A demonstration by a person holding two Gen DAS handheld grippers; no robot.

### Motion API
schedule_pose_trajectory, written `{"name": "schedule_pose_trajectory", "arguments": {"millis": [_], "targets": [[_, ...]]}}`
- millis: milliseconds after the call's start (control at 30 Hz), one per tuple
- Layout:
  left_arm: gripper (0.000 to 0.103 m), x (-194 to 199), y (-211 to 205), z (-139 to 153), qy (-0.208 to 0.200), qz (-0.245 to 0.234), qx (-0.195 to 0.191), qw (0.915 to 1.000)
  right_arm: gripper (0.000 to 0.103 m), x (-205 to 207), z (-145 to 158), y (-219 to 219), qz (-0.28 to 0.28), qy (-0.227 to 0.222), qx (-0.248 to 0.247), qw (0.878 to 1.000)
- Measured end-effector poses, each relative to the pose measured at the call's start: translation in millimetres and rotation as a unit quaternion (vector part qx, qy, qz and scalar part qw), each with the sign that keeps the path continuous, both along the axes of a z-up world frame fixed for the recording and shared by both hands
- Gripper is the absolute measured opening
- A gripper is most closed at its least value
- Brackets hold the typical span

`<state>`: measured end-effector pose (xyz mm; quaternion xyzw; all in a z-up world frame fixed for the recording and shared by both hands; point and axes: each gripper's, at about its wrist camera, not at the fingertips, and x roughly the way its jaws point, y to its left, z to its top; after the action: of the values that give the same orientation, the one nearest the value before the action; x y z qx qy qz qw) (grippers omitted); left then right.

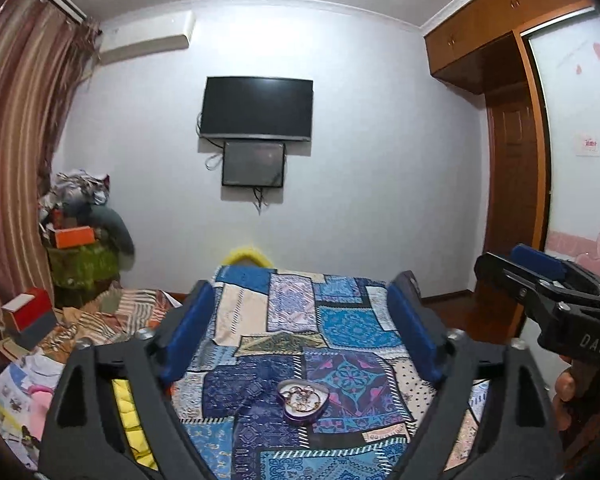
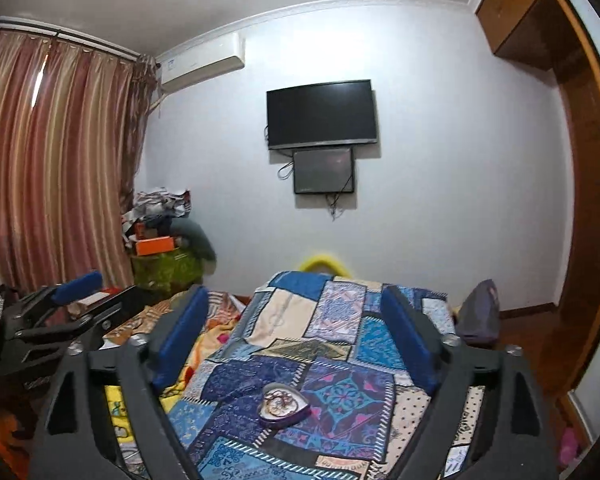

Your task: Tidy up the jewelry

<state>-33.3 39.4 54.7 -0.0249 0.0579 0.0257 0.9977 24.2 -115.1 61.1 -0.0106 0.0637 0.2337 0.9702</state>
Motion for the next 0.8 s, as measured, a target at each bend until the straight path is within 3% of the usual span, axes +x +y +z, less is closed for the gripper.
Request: {"name": "schedule_pose_trajectory", "arguments": {"millis": [167,800], "targets": [[0.095,-4,-1,-4,0.004,0.005,-0.009,0.9999,0.103,-6,-1,0,-0.019,-0.008,-0.005,1.0],[0.095,-6,-4,-10,0.011,0.011,-0.004,0.9999,0.103,-15,-10,-9,-0.017,0.013,-0.01,1.0]]}}
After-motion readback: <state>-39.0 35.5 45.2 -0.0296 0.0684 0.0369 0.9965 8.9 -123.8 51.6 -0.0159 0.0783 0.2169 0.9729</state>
